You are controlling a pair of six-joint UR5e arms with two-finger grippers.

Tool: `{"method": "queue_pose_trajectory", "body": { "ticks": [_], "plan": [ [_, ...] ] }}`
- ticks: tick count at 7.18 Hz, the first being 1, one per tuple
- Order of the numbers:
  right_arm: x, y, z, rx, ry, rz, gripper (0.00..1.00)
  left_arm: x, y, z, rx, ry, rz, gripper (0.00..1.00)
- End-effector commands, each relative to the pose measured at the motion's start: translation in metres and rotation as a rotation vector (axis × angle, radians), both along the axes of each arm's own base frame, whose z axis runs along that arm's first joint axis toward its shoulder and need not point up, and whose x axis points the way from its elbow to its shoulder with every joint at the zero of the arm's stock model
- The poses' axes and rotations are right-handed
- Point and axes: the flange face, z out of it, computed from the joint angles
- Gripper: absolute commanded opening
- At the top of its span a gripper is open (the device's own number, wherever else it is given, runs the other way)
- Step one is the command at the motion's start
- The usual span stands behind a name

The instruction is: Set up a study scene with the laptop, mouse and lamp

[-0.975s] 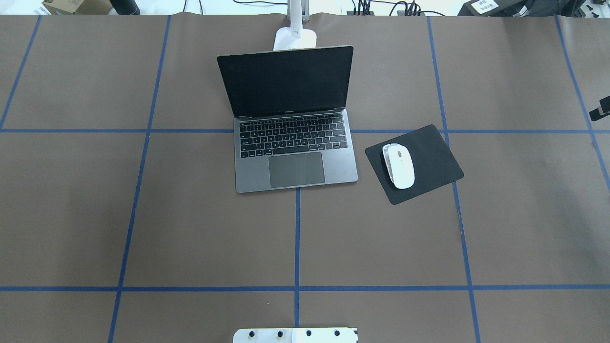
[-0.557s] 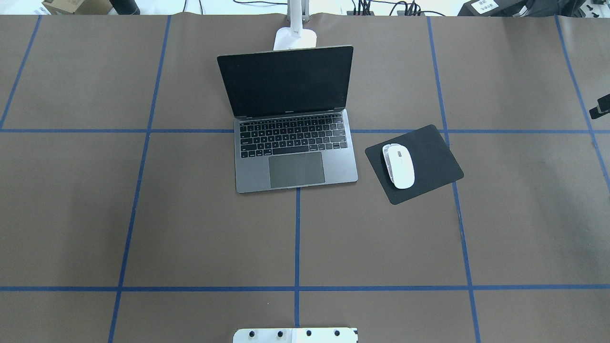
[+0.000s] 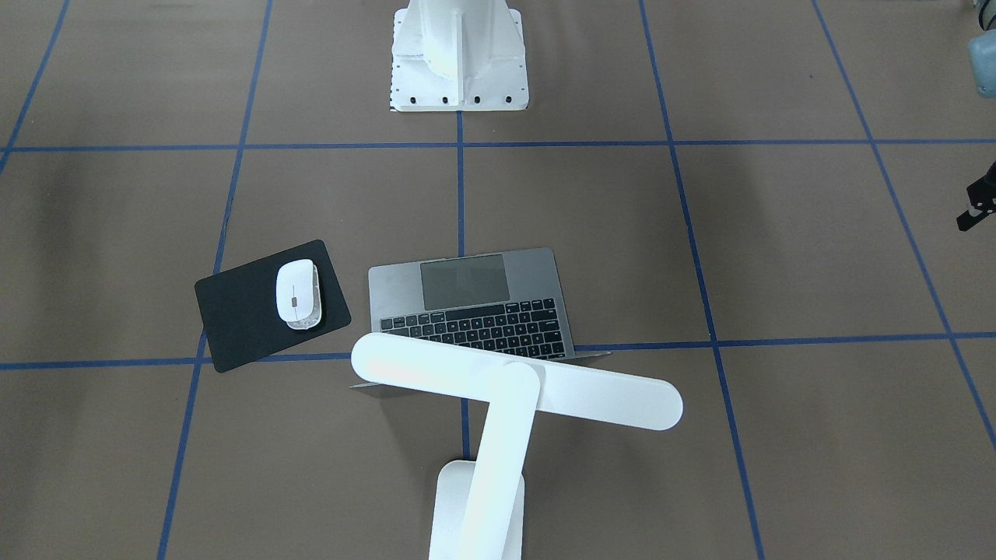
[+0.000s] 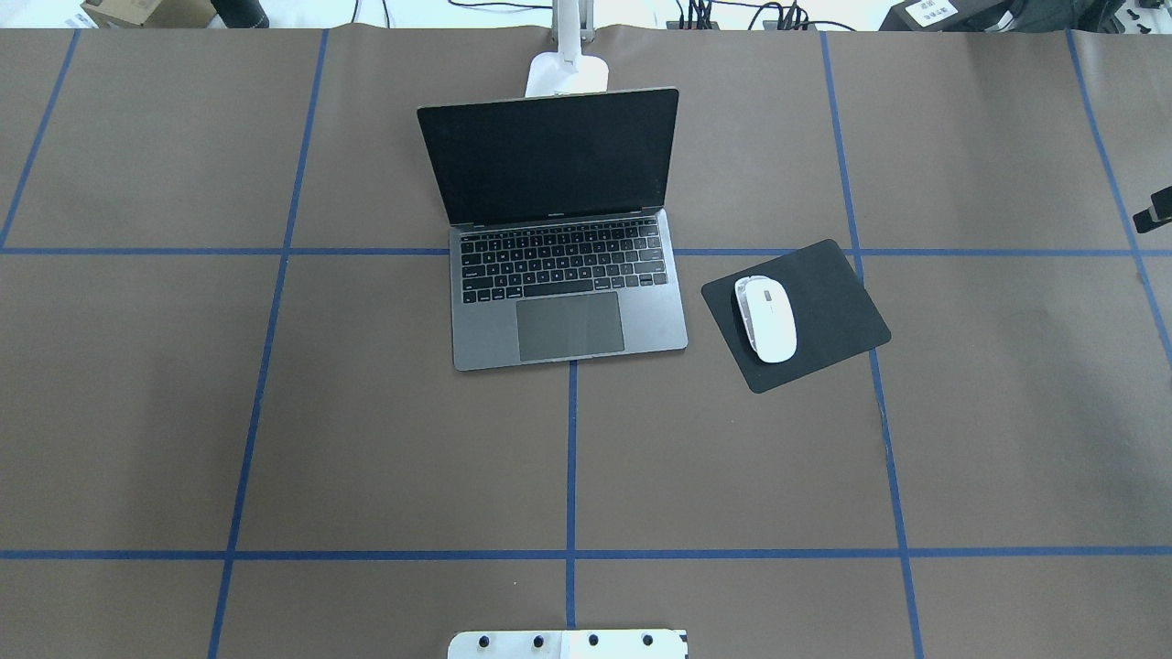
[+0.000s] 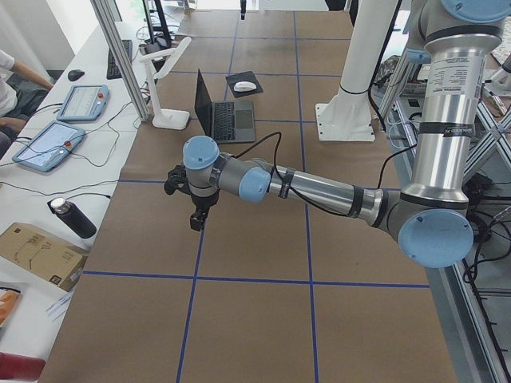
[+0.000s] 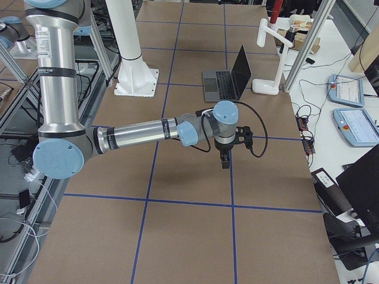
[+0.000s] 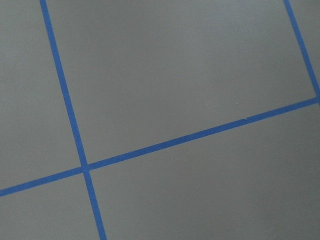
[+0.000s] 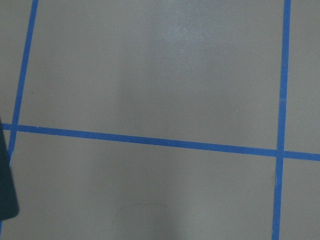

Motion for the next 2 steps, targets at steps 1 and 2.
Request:
{"method": "queue_pose_trajectory", "body": {
  "ticks": [1, 2],
  "plan": [
    [0.0005, 0.0046, 0.001, -0.002, -0.002, -0.002, 0.99, -0.0003, 0.0, 0.0026, -0.005, -0.001, -0.001, 0.99],
    [0.0002, 0.0031, 0.0041, -0.008, -0.001, -0.002, 0.99, 0.0009, -0.0027, -0.0014, 0.003, 0.0, 0.001, 0.99]
  ]
}}
